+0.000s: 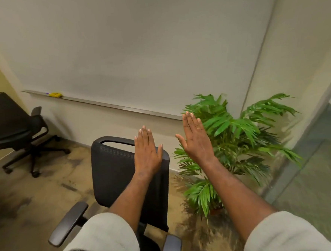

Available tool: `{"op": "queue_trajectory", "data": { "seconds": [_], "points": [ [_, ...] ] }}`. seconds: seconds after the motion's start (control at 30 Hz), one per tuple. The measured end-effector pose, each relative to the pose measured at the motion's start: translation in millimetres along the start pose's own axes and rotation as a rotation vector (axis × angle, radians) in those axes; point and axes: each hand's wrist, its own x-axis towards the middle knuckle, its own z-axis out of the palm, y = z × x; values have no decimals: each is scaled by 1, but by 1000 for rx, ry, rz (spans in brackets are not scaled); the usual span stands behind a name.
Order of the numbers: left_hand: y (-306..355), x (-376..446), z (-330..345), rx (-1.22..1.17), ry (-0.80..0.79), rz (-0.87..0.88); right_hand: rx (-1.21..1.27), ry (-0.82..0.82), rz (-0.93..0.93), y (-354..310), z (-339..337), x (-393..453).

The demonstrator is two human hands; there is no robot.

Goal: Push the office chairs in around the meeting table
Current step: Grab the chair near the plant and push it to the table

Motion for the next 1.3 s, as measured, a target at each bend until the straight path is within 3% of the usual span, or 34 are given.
{"op": "queue_trajectory", "data": {
  "seconds": [0.33,0.5,0.6,0.7,0.9,1.13,1.3],
  "points": [
    [6,85,54,69,-11,-416,178,-125,-331,62,100,137],
    [23,106,64,-39,37,-610,233,-138,-485,80,120,174],
    [29,105,76,-175,66,-777,308,-210,-639,72,144,190],
    [20,119,89,-308,114,-1035,413,-350,-967,44,176,218],
    [-2,145,103,-492,126,-1404,337,-414,-1301,-17,213,253],
    [-20,160,116,-593,160,-1581,194,-523,-1540,-64,237,285],
    [-22,177,127,-655,84,-1625,67,-529,-1689,-88,246,309]
  ]
}}
